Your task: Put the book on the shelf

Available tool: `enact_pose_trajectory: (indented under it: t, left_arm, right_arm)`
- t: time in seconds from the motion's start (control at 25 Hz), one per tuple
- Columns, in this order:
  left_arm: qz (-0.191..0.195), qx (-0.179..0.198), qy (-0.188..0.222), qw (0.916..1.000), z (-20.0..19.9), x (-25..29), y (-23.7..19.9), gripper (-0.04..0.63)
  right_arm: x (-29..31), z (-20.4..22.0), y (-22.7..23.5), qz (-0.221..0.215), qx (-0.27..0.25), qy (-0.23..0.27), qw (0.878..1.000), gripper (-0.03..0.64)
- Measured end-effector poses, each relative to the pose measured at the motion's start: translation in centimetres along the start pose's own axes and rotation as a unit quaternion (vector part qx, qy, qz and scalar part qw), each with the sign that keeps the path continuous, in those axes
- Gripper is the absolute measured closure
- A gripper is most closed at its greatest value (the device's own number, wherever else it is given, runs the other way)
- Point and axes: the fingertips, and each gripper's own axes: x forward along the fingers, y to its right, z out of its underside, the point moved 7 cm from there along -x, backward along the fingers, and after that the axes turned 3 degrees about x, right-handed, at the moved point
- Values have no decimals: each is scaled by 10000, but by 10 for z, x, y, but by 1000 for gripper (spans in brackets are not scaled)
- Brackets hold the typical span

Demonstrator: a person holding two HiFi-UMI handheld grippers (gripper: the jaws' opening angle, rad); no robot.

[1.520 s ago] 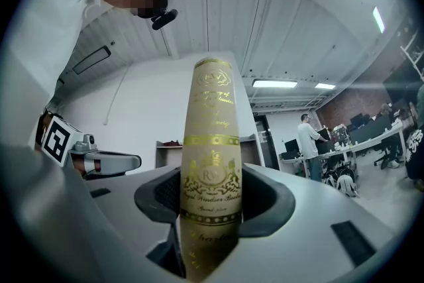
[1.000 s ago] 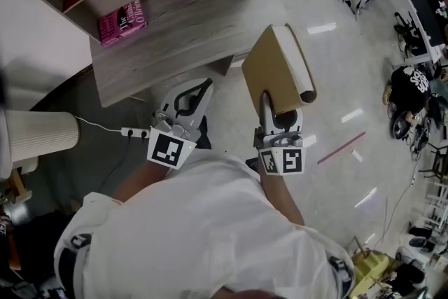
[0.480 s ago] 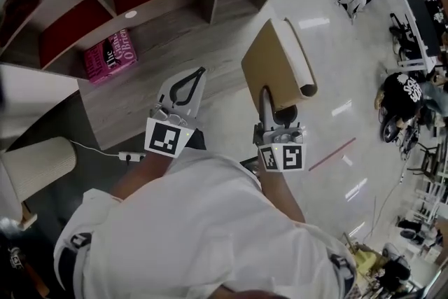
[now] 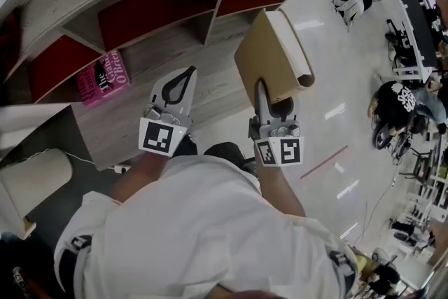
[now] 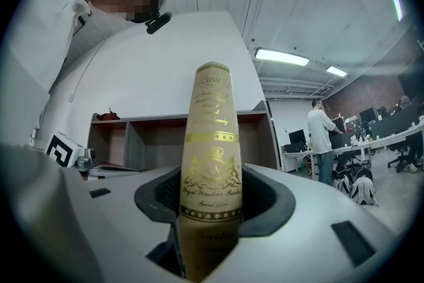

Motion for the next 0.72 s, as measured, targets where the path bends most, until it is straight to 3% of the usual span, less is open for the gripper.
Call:
enact_pose_trajectory:
  t: [0.16,0.44,0.56,0.72]
  left_arm:
    - [-233,60,20,9997,-1,21,8,583]
    - [-1006,325,-277,9940,-4,76,35,583]
    - [-1342,385,-322,9897,-8,87,36,583]
    - [-1494,515,-437,9865,-3,91,31,583]
  right_arm:
    - [18,-5,29,-212,28,117,9997,407]
    - [63,-6,114,-784,719,325,9938,407]
    - [90,-3,132,-1002,844,345,9908,407]
    - [119,5,143,-1113,810,441,9895,407]
